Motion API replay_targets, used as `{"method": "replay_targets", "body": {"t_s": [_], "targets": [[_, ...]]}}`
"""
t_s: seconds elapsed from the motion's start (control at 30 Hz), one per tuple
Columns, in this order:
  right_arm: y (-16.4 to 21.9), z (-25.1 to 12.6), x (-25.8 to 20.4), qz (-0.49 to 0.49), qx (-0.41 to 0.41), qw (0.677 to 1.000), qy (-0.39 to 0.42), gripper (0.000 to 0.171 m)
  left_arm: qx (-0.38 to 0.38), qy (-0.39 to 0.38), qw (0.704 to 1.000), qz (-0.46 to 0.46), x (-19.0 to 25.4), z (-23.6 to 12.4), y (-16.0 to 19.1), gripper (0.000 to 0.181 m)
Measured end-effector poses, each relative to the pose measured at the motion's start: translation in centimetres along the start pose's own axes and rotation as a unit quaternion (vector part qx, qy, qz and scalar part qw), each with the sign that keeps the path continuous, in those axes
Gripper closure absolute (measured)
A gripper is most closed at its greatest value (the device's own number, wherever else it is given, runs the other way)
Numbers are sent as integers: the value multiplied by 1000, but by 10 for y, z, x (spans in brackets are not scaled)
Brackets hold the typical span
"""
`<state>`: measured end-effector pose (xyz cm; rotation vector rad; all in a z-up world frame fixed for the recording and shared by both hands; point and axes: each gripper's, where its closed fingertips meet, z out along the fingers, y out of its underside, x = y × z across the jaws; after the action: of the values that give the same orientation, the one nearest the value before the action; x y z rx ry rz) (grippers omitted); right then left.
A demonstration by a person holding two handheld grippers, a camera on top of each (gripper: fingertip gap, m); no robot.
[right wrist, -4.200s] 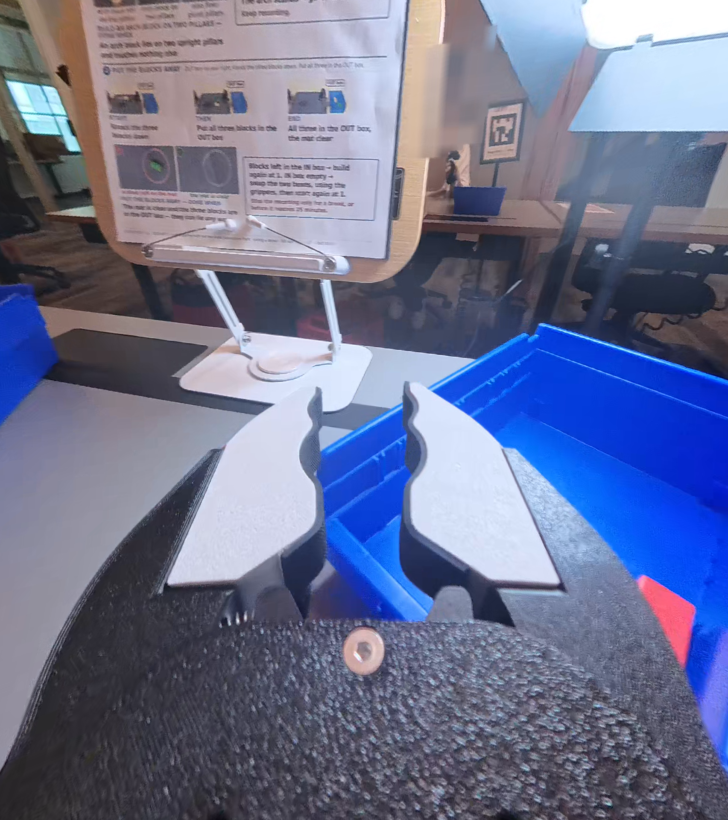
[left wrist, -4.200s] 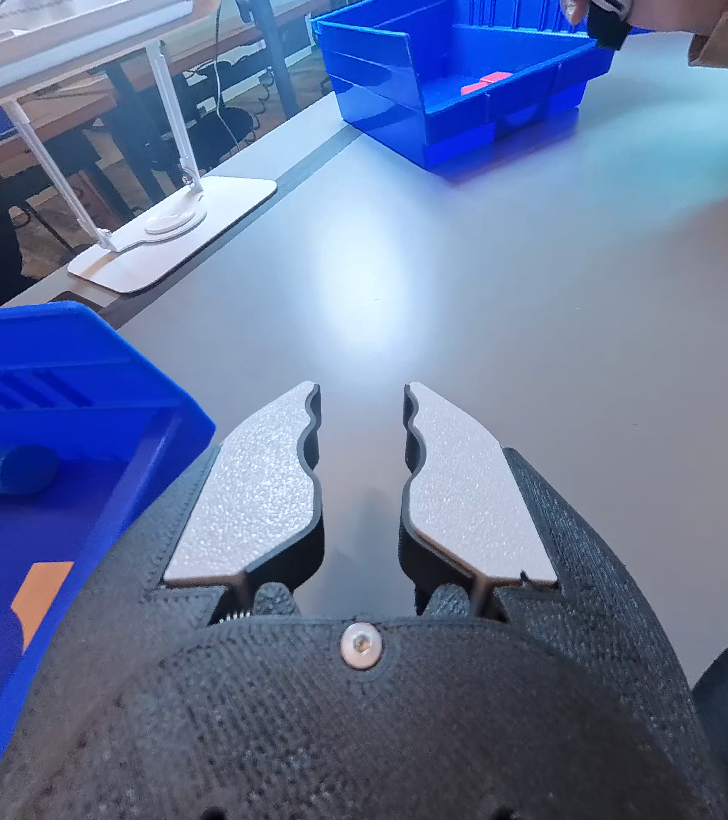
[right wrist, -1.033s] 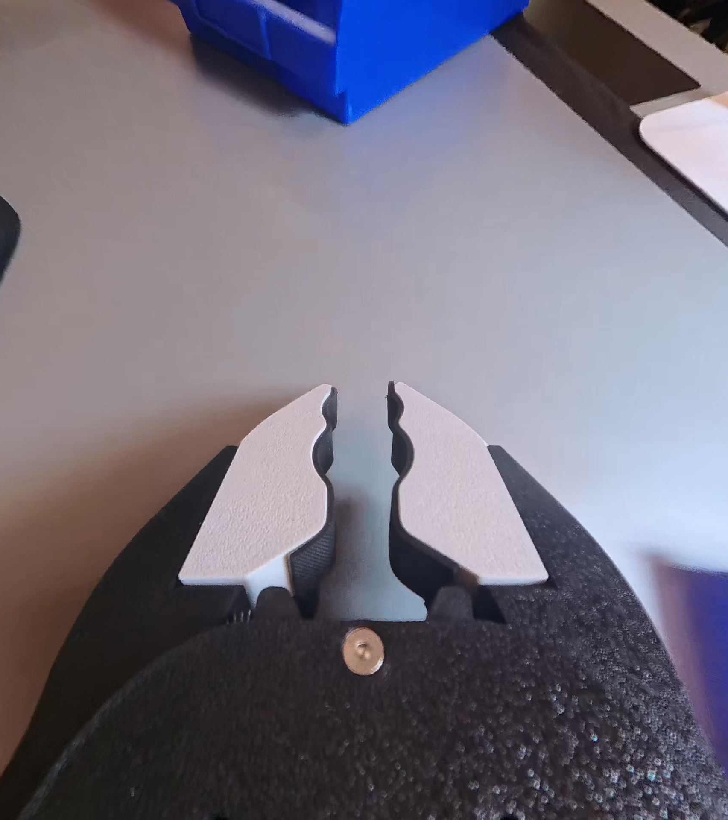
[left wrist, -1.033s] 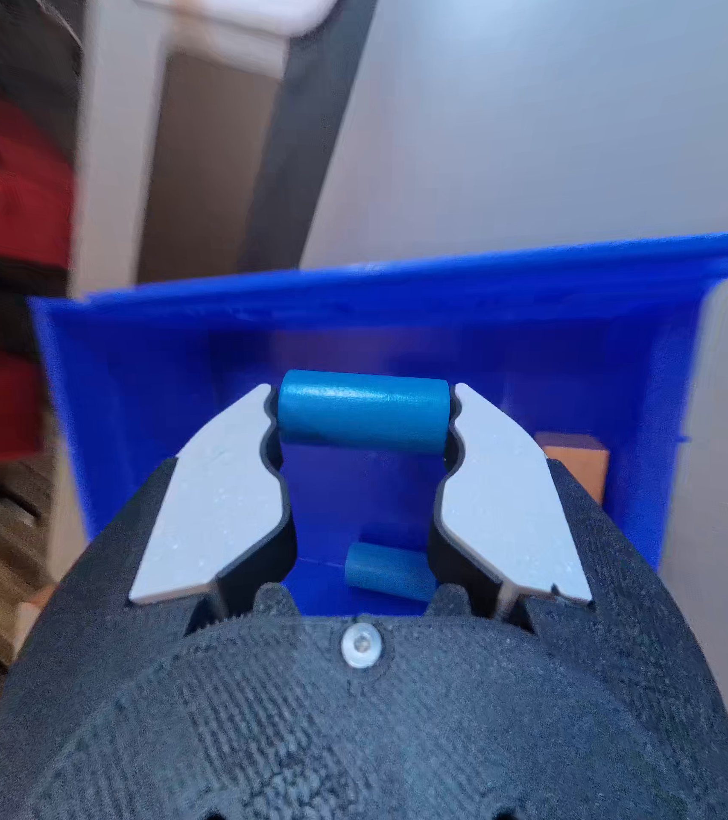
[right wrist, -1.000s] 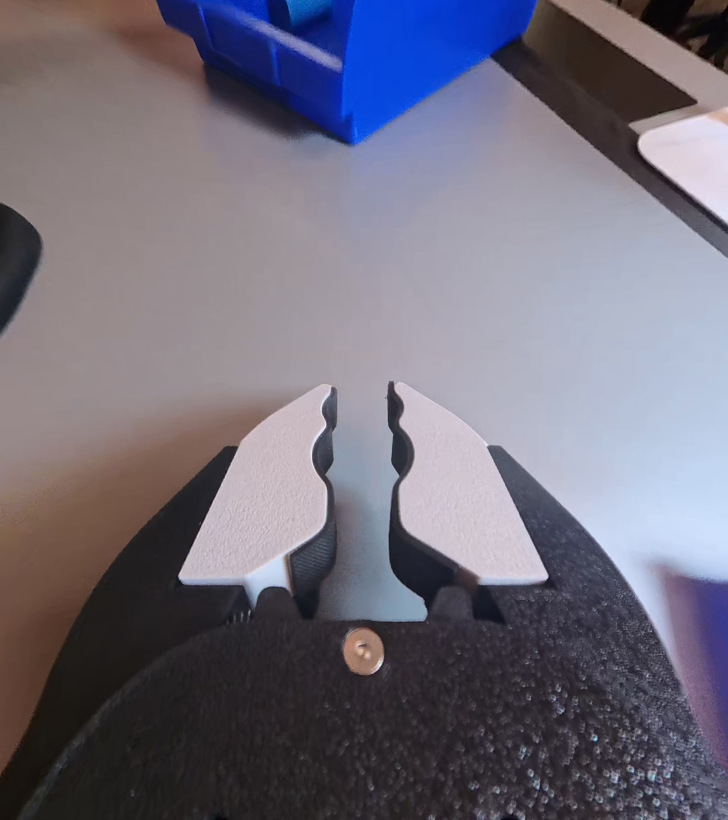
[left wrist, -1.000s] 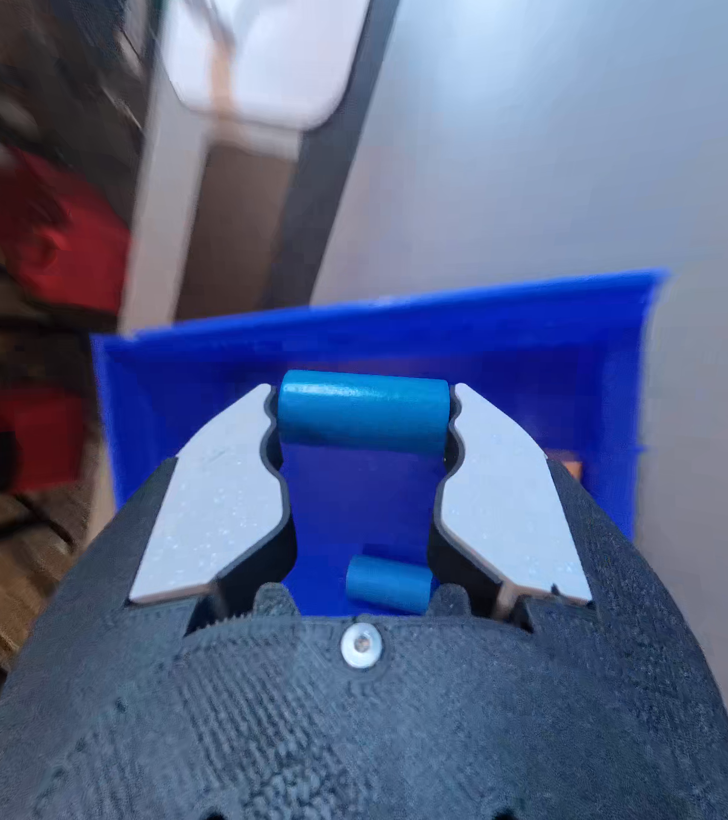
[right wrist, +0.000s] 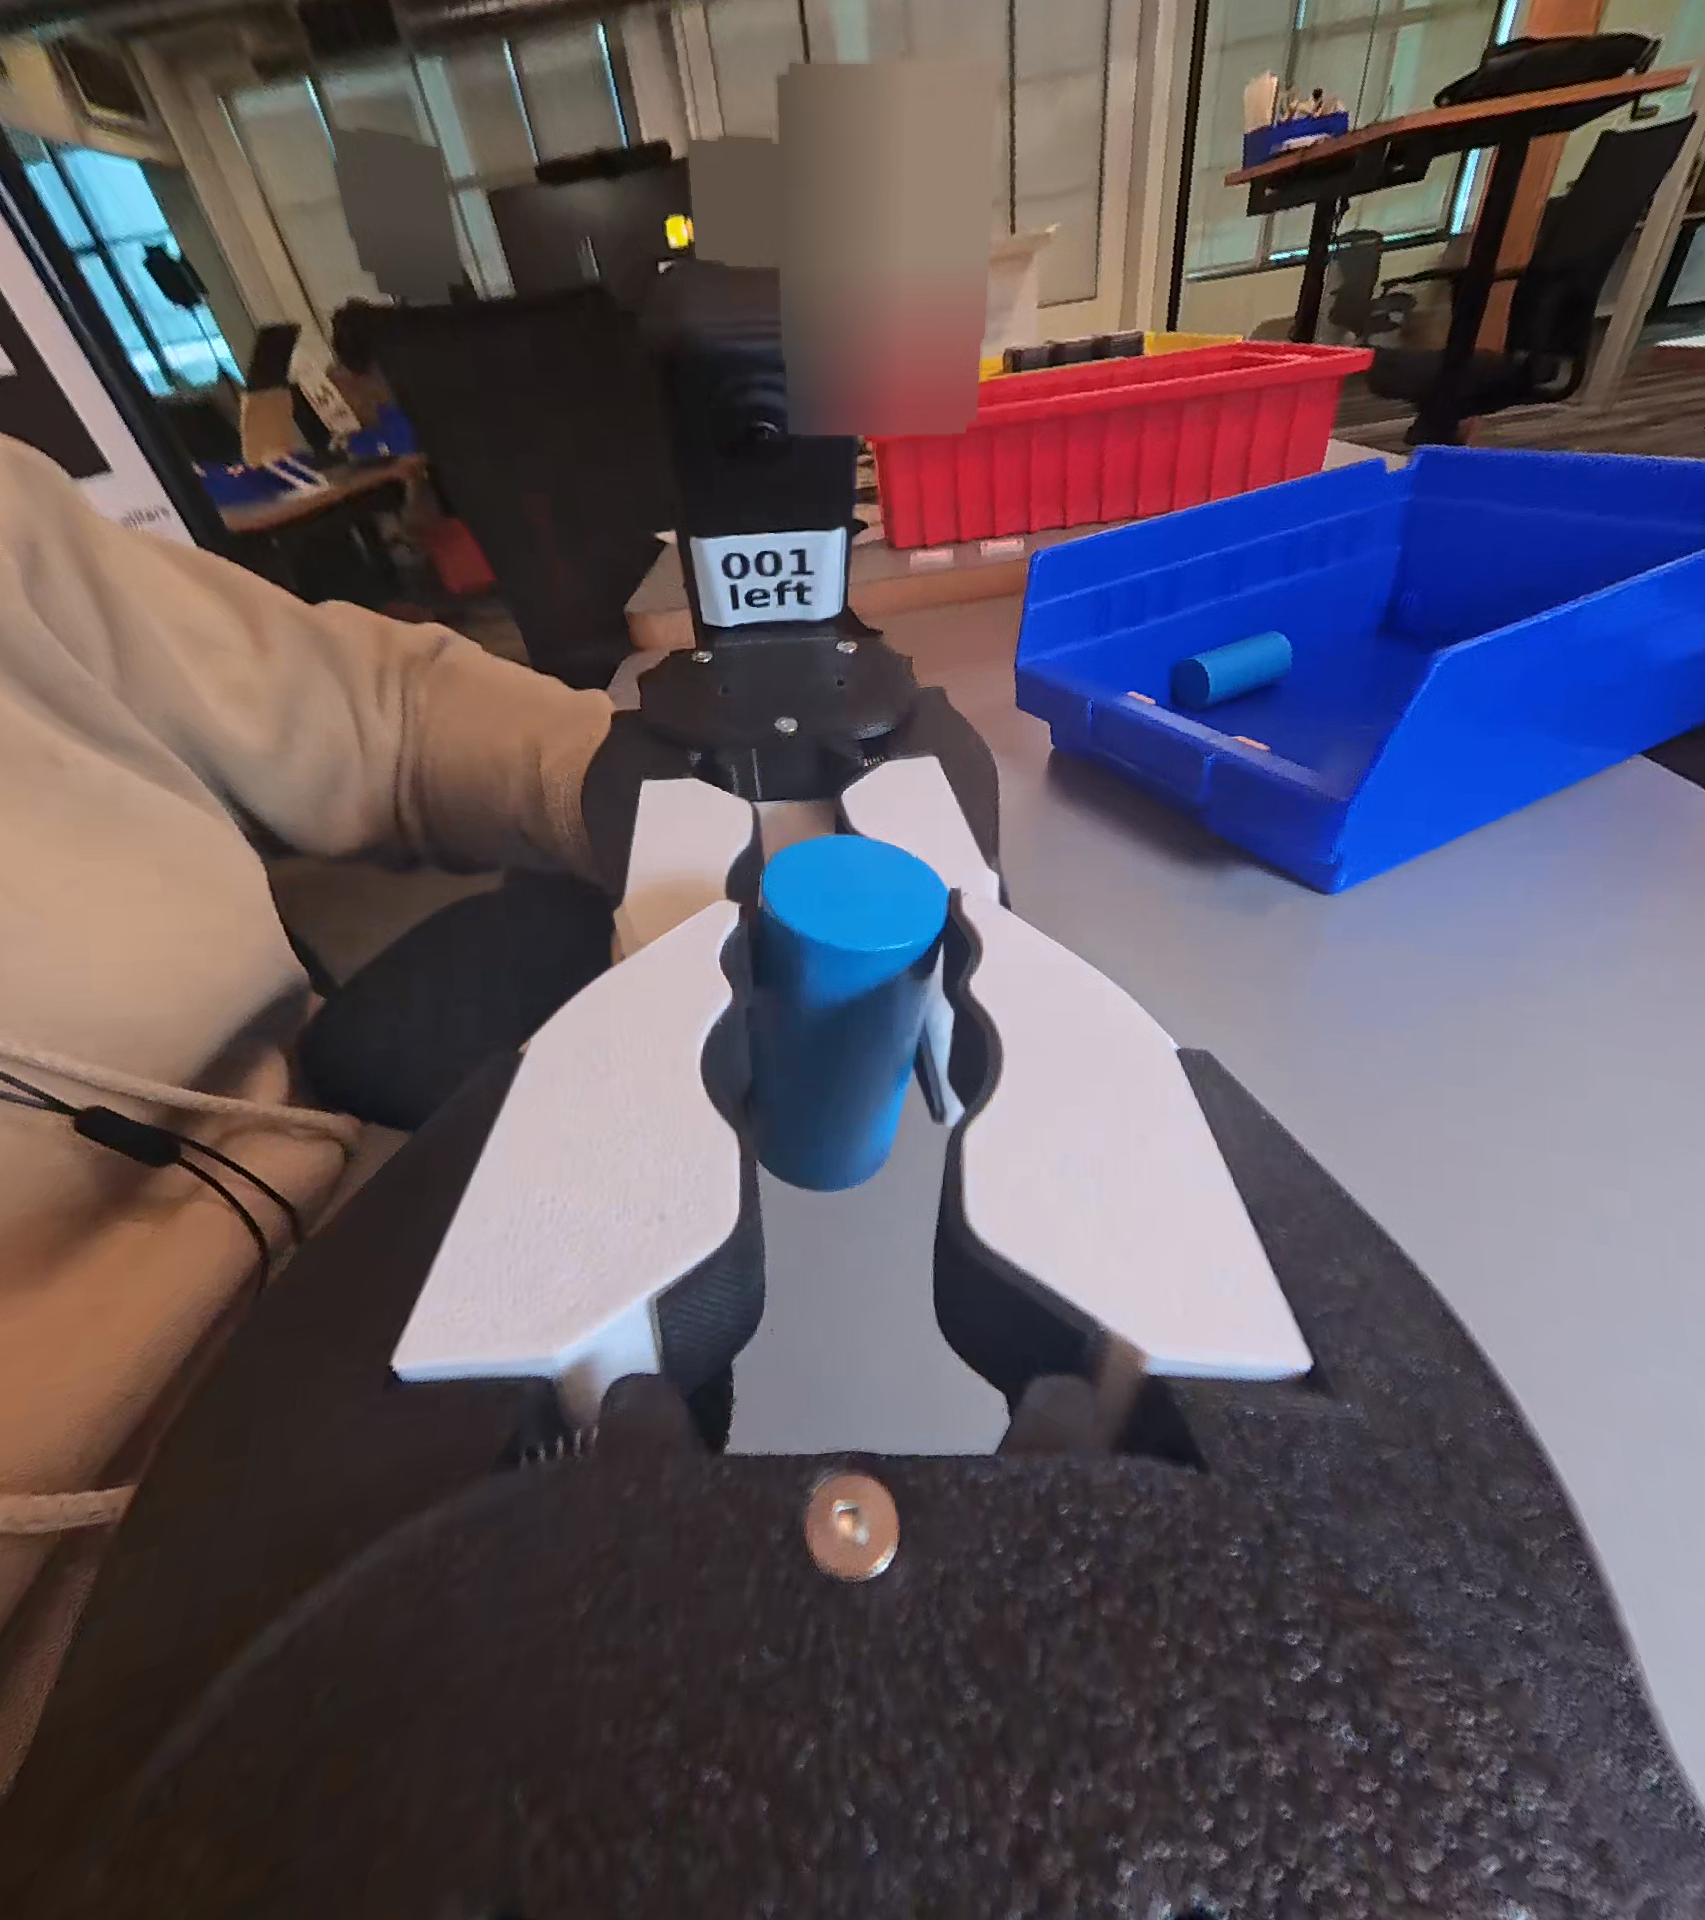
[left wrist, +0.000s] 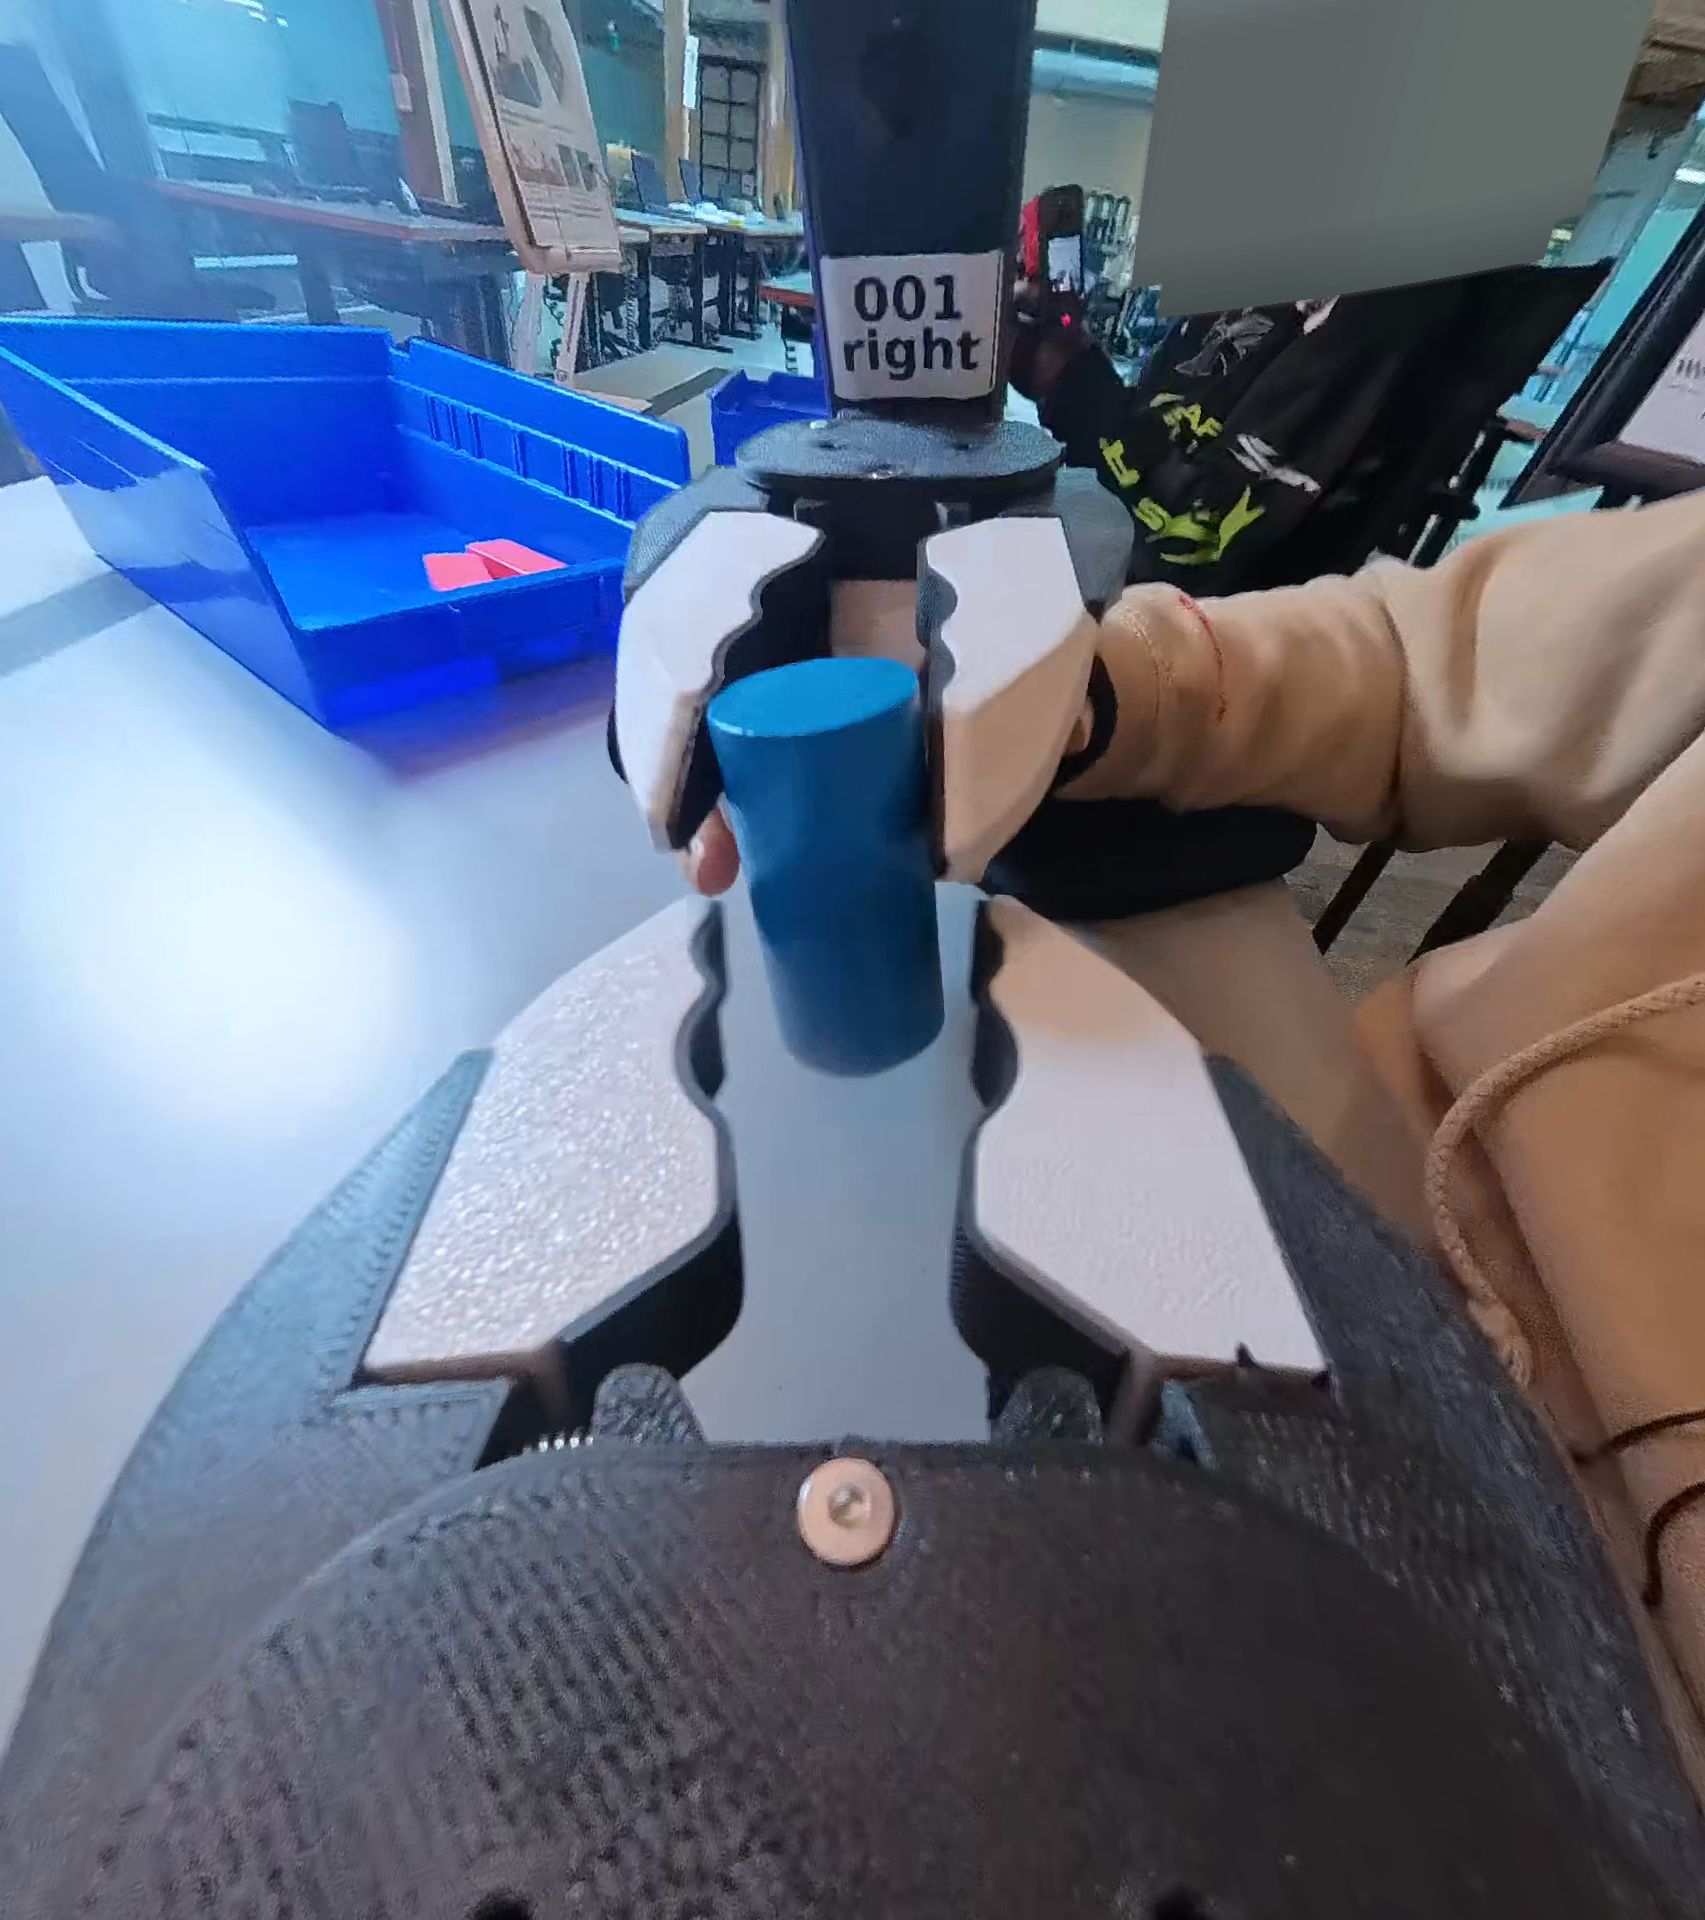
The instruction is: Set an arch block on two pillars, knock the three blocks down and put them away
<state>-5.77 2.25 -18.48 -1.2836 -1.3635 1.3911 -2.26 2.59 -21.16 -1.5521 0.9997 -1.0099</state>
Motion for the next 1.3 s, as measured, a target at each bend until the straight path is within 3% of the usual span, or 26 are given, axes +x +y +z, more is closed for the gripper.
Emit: {"method": "replay_targets", "body": {"t_s": [0.03, 0.27, 0.6, 0.7, 0.83, 1.0, 1.07, 1.17, 1.3], "targets": [[3, 2, -1, -8, -6, 1000, 2, 137, -10, 1, 1000, 9, 1, 0, 4, 147], [7, -3, 16, -17, -38, 998, 55, 135, -59, -95, 991, 77, -25, -4, 15, 148], [20, -4, 24, -37, -92, 991, 84, 140, -81, -103, 988, 77, -31, -1, 29, 149], [22, -27, 63, -39, -112, 976, 183, 140, -74, -141, 983, 92, -47, -10, 25, 136], [35, -80, 125, -10, -135, 938, 320, 140, -59, -206, 971, 102, -77, -34, 11, 135], [52, -122, 160, 35, -153, 909, 386, 140, -46, -305, 943, 124, -123, -92, -21, 137], [58, -129, 163, 37, -169, 907, 384, 140, -102, -346, 921, 145, -147, -129, -31, 132], [70, -130, 160, 50, -185, 912, 363, 139, -265, -405, 863, 147, -193, -198, -25, 126], [73, -128, 157, 44, -193, 915, 352, 139, -454, -394, 795, 75, -242, -269, 5, 125]]}}
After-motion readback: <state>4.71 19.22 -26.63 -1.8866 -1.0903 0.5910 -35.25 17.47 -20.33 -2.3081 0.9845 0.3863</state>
